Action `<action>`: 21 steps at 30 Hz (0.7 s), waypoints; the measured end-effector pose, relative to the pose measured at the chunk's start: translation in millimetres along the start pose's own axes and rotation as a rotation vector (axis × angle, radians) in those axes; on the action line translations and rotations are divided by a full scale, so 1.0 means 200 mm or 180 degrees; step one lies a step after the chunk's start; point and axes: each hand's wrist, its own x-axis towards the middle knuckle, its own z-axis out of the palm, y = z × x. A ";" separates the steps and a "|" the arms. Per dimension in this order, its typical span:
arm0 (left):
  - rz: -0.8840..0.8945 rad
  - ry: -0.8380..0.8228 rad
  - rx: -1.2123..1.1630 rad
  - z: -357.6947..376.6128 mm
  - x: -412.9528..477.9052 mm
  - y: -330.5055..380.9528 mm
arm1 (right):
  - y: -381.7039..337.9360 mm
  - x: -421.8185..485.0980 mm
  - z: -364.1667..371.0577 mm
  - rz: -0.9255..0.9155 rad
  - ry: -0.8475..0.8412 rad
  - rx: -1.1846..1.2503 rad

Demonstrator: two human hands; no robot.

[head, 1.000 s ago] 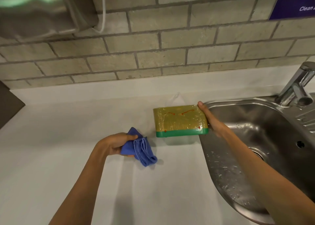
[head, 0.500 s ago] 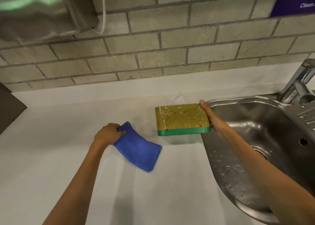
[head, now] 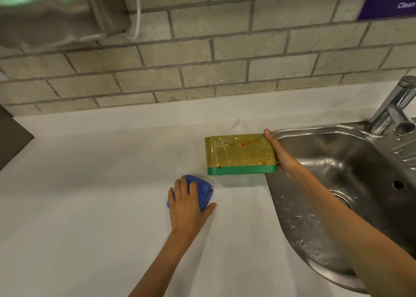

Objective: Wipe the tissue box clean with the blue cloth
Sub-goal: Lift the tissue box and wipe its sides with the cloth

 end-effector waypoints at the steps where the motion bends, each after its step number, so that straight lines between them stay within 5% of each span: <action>1: -0.0016 -0.0017 0.0025 0.02 0.00 0.00 | 0.00 0.00 0.00 -0.0004 -0.0004 -0.0002; 8: 0.0112 0.0225 -0.0257 0.00 0.03 -0.01 | 0.01 -0.02 0.00 0.0043 -0.0003 0.0048; 15: -0.1483 0.1156 -0.3046 -0.20 0.17 -0.09 | 0.02 -0.04 0.00 0.0102 -0.0132 0.0101; 21: -0.0565 0.1658 -0.3491 -0.37 0.22 0.18 | -0.01 -0.05 -0.02 0.0030 -0.0244 0.0176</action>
